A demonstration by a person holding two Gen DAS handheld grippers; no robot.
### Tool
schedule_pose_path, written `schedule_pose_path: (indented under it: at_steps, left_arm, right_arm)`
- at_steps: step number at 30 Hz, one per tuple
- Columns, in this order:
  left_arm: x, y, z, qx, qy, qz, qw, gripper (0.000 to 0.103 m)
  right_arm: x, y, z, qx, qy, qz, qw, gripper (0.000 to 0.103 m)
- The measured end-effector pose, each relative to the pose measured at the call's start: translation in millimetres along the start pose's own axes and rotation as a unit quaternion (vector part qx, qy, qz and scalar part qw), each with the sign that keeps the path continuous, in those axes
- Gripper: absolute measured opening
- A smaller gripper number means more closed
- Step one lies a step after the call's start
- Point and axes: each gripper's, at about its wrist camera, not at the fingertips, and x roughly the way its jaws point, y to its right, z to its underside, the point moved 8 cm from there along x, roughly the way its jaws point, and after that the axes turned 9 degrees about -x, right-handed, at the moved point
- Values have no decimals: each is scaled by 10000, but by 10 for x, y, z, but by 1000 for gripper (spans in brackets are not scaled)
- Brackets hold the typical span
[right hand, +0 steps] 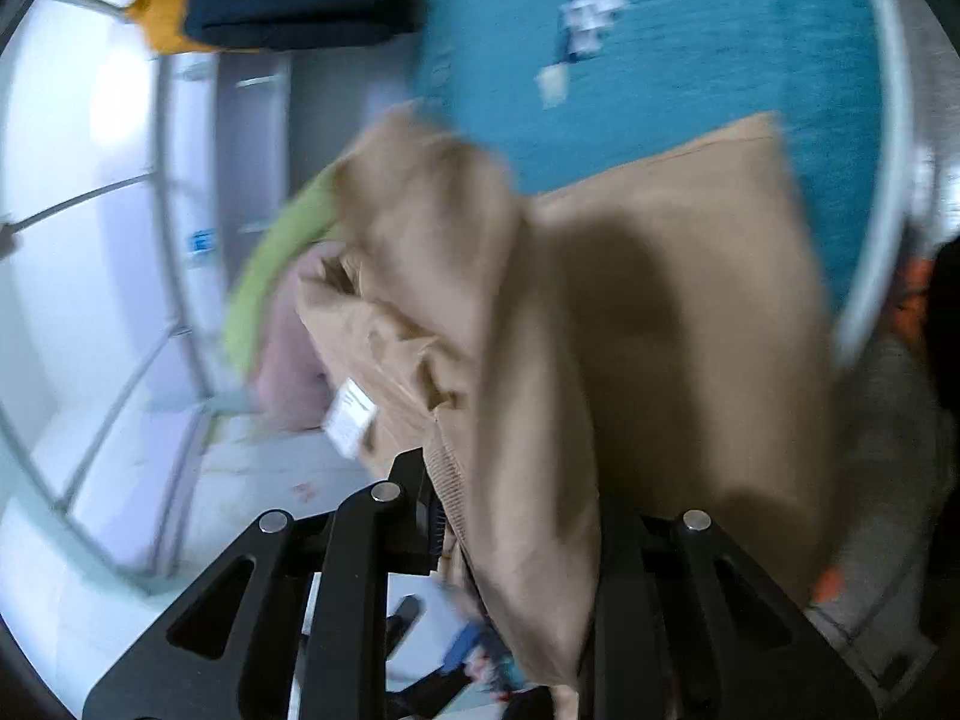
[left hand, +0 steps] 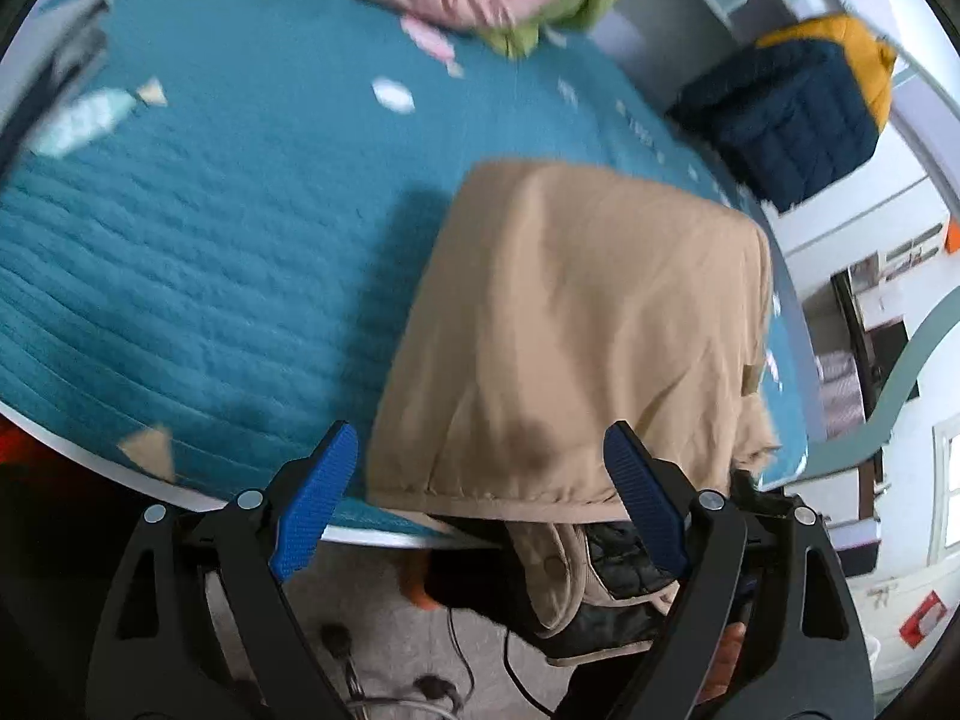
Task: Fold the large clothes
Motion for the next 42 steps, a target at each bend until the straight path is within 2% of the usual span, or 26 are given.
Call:
schedule_pose_path:
  at_steps: [1,4,7,9,10,12,15,18,20,23,28,32,34,37,39,42]
  left_arm:
    - [71,-11,48,5,-80,-83,9999,85]
    - [233,46,145,259,-198,-241,9992,85]
    - [264,51,182,329,-235,-303,9987,85]
    - [267,14,180,232,-280,-252,9990,85]
    - [272,10,154,183,-298,-261,9990,85]
    - [291,1,163,178,-324,-290,9989,85]
    - [346,7,200,160,-400,-335,9985,85]
    - [428,78,233,212,-493,-350,9979,85]
    - [458,129,269,275,-532,-374,9975,85]
    - [462,159,295,313,-570,-345,9973,85]
    - [510,176,296,255,-628,-346,9971,85]
    - [513,221,322,313,-656,-325,9968,85]
    - [537,239,298,320,-666,-308,9968,85]
    - [528,247,282,340,-650,-316,9968,85]
    - [490,224,245,315,-620,-293,9971,85]
    - [431,181,195,277,-528,-318,9977,85]
  right_arm:
    - [-1,47,-5,-90,-103,236,9996,25]
    - [-2,14,-28,-339,-347,545,9973,35]
    - [-68,-178,-122,-958,-384,892,9906,45]
    - [-128,-254,-173,-1356,-371,1185,9829,60]
    - [-149,-266,-201,-1525,-358,1370,9781,62]
    - [-192,-245,-264,-1623,-254,1552,9741,67]
    - [-120,3,-320,-1379,-376,1761,9739,70]
    - [18,241,-251,-1100,-782,1700,9762,70]
    - [95,308,-268,-1035,-847,1664,9770,70]
    - [162,379,-281,-1175,-913,1677,9745,79]
    - [313,493,-240,-549,-1018,1070,9875,85]
    - [449,387,-183,-751,-1190,974,9852,92]
    - [530,301,-120,-737,-1308,769,9857,92]
    - [549,259,-75,-808,-1352,748,9847,92]
    - [578,202,-17,-712,-1383,566,9862,92]
    - [743,-26,205,-1035,-1784,355,9779,92]
